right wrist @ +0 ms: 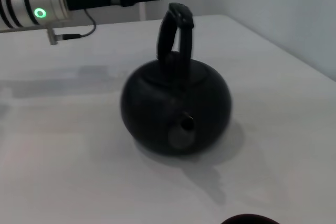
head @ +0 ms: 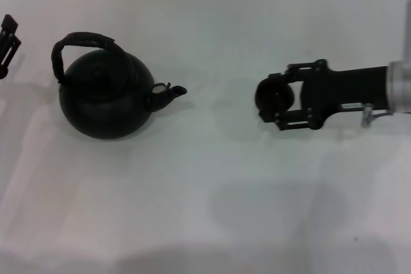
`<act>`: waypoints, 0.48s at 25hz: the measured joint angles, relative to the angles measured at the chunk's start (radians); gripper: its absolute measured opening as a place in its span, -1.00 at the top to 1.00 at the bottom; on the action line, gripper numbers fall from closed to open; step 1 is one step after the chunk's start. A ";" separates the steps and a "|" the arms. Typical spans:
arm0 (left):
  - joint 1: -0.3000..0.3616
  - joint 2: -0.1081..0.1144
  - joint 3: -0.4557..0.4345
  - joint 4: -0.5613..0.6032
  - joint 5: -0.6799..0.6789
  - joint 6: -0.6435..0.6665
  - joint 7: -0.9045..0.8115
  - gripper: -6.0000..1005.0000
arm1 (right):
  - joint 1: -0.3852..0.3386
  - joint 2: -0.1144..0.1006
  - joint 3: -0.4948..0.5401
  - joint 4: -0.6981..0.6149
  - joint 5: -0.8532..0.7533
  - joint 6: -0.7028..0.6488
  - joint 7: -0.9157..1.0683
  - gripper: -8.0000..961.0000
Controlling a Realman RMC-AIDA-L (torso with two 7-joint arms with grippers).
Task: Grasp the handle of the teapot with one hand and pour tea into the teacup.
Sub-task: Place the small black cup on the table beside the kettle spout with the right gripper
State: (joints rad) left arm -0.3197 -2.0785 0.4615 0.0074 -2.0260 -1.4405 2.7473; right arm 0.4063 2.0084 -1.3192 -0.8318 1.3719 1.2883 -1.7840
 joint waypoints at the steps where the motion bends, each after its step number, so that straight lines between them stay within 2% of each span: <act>1: -0.001 0.000 0.000 0.000 0.000 0.000 0.000 -0.60 | 0.008 0.000 -0.022 0.003 0.003 -0.019 0.008 -0.56; 7: -0.002 0.001 0.000 0.001 0.003 -0.027 0.000 -0.60 | 0.070 0.006 -0.178 0.046 0.000 -0.165 0.044 -0.59; 12: 0.002 0.001 0.000 0.002 0.004 -0.032 0.000 -0.60 | 0.098 0.011 -0.228 0.091 0.004 -0.227 0.045 -0.62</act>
State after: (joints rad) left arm -0.3180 -2.0778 0.4615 0.0093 -2.0222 -1.4720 2.7474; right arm 0.5045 2.0194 -1.5473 -0.7406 1.3763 1.0611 -1.7386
